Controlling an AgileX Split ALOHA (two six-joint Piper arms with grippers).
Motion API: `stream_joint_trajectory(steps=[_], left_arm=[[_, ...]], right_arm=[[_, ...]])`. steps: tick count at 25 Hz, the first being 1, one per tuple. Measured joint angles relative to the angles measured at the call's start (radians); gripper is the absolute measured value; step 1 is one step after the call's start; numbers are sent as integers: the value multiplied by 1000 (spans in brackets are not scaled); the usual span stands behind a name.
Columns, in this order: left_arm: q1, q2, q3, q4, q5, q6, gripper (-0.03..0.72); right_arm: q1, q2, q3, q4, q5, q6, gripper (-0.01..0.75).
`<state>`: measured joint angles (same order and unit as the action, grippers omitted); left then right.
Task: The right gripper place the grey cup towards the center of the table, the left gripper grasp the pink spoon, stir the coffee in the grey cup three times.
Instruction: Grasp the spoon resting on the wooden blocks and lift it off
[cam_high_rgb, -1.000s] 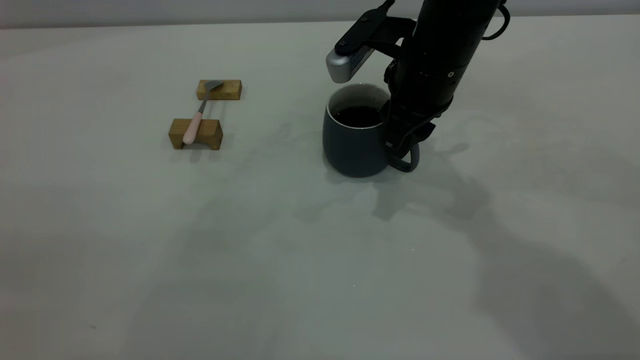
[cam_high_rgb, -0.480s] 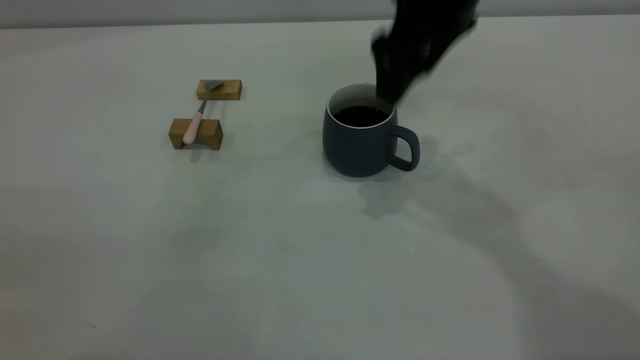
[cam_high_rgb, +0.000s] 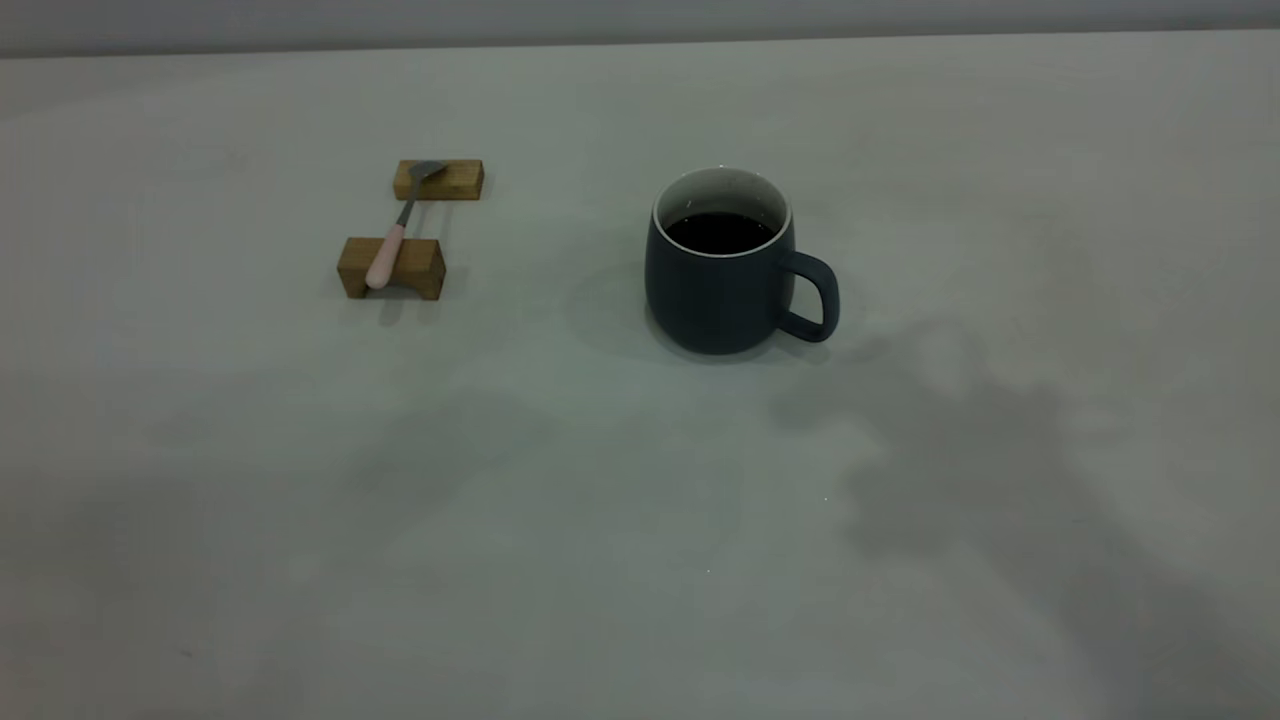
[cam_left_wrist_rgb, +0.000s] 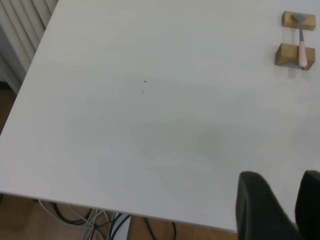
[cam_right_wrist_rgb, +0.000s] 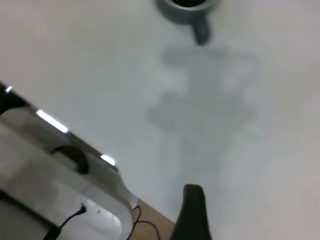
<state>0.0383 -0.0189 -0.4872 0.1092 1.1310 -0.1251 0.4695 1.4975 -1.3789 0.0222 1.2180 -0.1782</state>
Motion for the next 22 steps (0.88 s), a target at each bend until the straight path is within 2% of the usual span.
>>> stream_joint_trajectory(steps=[5, 12, 14, 22], left_arm=[[0, 0, 0, 0, 0, 0, 262], [0, 0, 0, 0, 0, 0, 262], [0, 0, 0, 0, 0, 0, 262], [0, 0, 0, 0, 0, 0, 262]], right_arm=[[0, -163, 103, -22, 7, 13, 713], [-12, -584, 422, -32, 18, 24, 703], [-50, -732, 514, -40, 20, 36, 701], [-299, -1241, 750, -43, 6, 73, 690]])
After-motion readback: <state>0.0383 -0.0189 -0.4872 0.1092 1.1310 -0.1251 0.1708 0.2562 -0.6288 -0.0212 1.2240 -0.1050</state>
